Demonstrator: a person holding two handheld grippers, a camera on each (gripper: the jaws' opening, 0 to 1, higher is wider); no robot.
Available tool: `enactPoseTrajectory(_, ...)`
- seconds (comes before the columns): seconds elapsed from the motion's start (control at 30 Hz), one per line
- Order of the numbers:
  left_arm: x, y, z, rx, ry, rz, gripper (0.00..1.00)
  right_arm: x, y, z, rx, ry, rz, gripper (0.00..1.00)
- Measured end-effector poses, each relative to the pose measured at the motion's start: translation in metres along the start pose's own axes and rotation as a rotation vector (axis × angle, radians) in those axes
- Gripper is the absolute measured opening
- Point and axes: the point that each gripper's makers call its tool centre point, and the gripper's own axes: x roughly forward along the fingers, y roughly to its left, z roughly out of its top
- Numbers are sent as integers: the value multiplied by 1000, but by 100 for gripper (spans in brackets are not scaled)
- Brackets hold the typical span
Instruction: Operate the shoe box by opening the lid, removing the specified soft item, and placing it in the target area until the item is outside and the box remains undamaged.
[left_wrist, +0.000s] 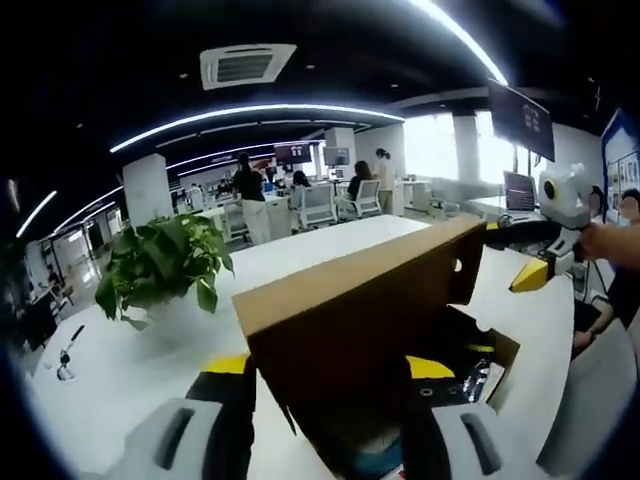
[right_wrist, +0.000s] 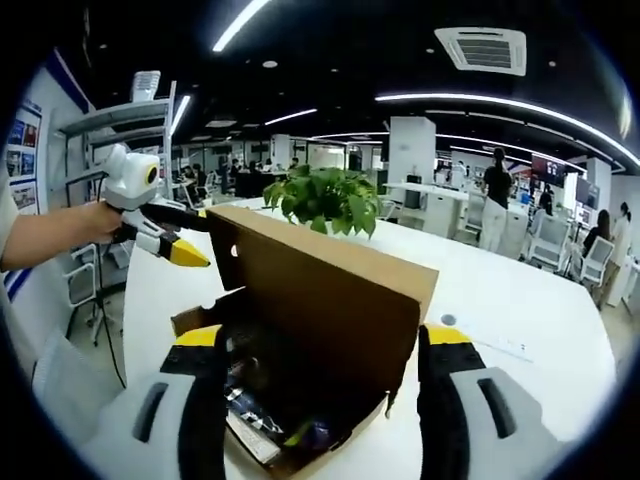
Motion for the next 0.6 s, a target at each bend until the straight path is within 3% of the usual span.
enactPoseTrajectory(0.23, 9, 12, 3, 30, -9, 35, 44, 10, -11, 4, 4, -1, -33, 66)
enactPoseTrajectory(0.6, 31, 38, 9, 12, -19, 100, 30, 24, -40, 6, -4, 13, -92, 50)
